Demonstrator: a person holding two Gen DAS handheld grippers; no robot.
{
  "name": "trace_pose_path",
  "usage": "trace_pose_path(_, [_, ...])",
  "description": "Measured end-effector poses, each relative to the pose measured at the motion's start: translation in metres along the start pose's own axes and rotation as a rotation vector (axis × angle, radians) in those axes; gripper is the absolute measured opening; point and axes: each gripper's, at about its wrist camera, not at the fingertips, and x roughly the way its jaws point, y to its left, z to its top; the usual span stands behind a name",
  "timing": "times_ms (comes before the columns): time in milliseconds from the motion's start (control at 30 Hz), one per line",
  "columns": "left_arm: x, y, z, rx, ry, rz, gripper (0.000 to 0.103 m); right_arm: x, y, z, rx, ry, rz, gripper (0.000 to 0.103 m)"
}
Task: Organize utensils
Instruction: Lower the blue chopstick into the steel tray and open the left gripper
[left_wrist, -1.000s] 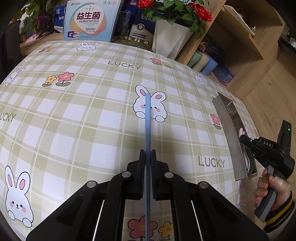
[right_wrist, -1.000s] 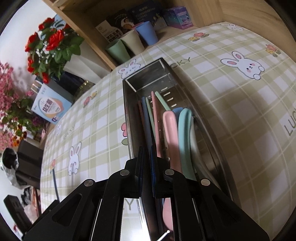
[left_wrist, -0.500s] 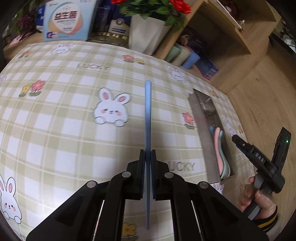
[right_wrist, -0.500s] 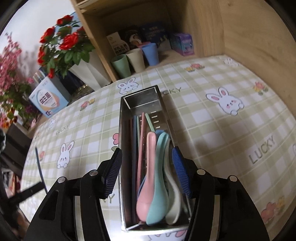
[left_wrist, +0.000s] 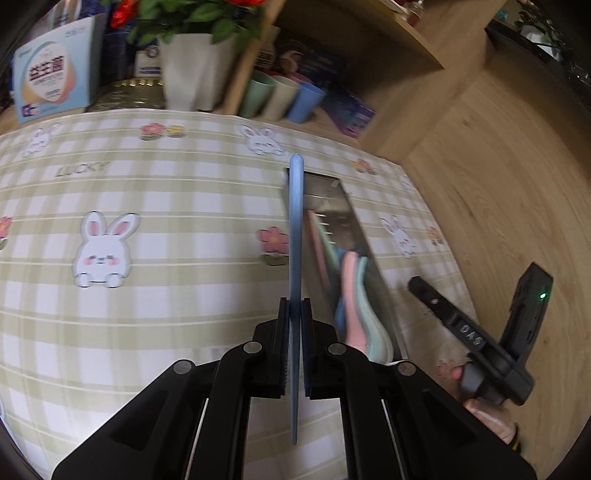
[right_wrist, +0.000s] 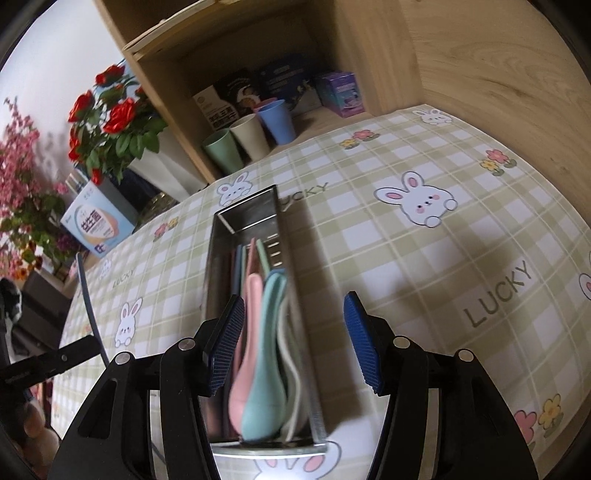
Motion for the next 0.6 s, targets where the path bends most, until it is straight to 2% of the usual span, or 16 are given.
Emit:
trace_pose_path(433, [0.018,-0.049,0.042,-0.010,0.026,-0.117,0.006,-0.004,-0.027,0.004,0.058,-0.020,-0.001,0.055])
trace_pose_path(600, [0.035,-0.056,0.059,-0.004,0.031,-0.109,0.006,-0.001,-0.030,0.004,0.068,-0.014,0.001,0.055])
